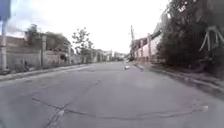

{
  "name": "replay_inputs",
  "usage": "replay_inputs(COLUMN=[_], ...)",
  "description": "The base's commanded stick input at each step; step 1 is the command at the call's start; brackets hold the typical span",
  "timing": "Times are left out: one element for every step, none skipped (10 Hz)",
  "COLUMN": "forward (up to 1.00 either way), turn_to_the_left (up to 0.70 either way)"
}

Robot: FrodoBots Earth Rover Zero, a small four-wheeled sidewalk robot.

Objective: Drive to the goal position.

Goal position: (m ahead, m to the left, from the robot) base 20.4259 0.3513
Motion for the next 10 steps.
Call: replay_inputs(forward=[1.0,1.0,1.0,1.0,1.0,1.0,1.0,1.0,1.0,0.63], turn_to_the_left=[0.05,0.05,0.05,0.01,-0.32,-0.35,-0.12,0.05,0.05,0.03])
